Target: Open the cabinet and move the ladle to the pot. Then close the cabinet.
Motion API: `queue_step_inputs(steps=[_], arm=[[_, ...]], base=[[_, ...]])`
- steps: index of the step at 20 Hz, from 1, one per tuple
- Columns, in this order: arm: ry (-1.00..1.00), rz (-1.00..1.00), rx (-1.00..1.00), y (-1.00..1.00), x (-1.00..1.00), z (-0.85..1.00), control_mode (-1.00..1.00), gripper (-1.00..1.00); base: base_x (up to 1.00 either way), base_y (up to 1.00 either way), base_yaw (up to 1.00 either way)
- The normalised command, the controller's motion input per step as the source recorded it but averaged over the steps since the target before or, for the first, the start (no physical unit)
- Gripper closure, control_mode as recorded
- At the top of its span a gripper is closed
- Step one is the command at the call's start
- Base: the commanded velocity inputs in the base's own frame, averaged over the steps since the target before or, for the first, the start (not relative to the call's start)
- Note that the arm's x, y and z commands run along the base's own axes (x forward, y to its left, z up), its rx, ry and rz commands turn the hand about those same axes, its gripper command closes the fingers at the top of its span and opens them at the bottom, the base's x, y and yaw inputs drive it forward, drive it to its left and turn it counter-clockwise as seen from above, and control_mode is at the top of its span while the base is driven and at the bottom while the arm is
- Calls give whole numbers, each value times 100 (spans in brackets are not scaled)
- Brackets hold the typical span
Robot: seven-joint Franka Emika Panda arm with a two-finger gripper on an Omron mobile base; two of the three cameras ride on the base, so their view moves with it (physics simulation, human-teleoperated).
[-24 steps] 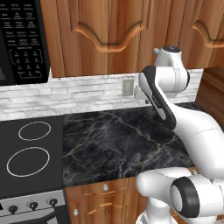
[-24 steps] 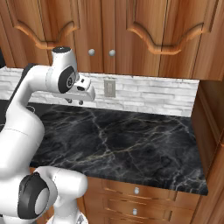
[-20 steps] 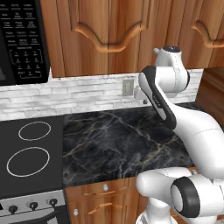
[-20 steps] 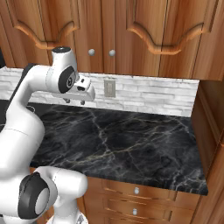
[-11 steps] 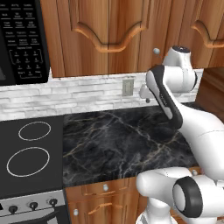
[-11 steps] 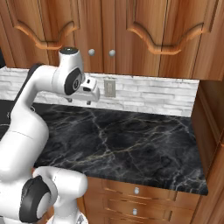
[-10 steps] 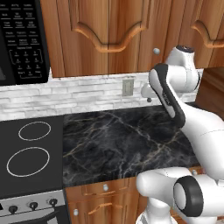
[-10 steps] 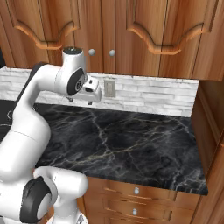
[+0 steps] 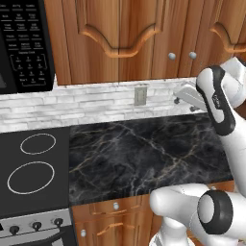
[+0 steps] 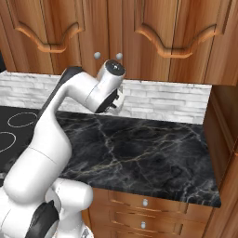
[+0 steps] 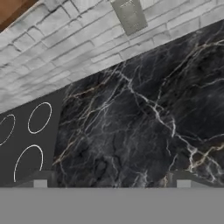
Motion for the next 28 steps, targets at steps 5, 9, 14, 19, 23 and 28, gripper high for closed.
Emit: queue_step_inputs(steps=[5,9,14,19,23,28], arm=[[-17,-16,29,-28,-1,12,-100,-100],[-21,-13,12,-20,-3,12,-100,-100],[-11,-7,8,-37,0,24,-100,-100],[-6,-4,11,-42,0,32,-100,-100],[-3,-1,15,-38,0,42,-100,-100],[-1,0,12,-23,1,39,-100,-100]], base=[[0,0,0],[0,0,0],[0,0,0],[0,0,0],[0,0,0],[0,0,0]])
